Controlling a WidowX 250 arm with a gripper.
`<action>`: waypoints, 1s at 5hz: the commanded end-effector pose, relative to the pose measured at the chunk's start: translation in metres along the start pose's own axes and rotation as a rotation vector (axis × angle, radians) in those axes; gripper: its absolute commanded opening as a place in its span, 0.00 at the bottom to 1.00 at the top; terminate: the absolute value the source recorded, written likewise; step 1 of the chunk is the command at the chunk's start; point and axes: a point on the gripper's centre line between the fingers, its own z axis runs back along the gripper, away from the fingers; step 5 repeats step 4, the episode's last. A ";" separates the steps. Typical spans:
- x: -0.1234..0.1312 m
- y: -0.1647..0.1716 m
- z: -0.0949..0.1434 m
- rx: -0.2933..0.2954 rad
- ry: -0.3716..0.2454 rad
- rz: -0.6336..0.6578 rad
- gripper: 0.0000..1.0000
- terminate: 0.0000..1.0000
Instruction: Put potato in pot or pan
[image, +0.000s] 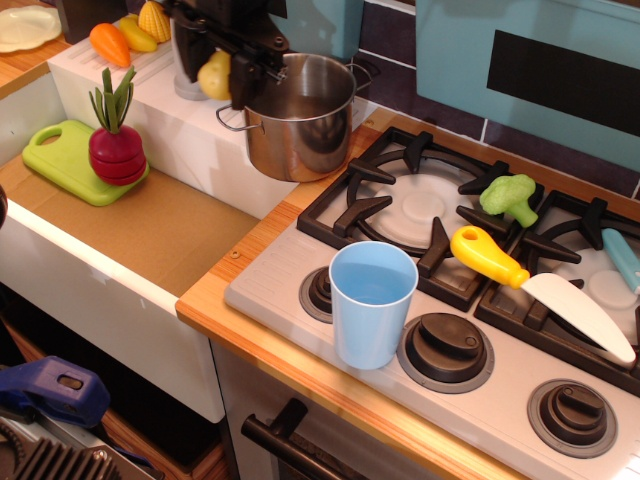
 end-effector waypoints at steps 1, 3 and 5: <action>0.033 0.011 -0.010 -0.019 -0.094 -0.032 0.00 0.00; 0.033 0.009 -0.014 -0.028 -0.122 -0.038 1.00 0.00; 0.033 0.009 -0.014 -0.028 -0.122 -0.038 1.00 1.00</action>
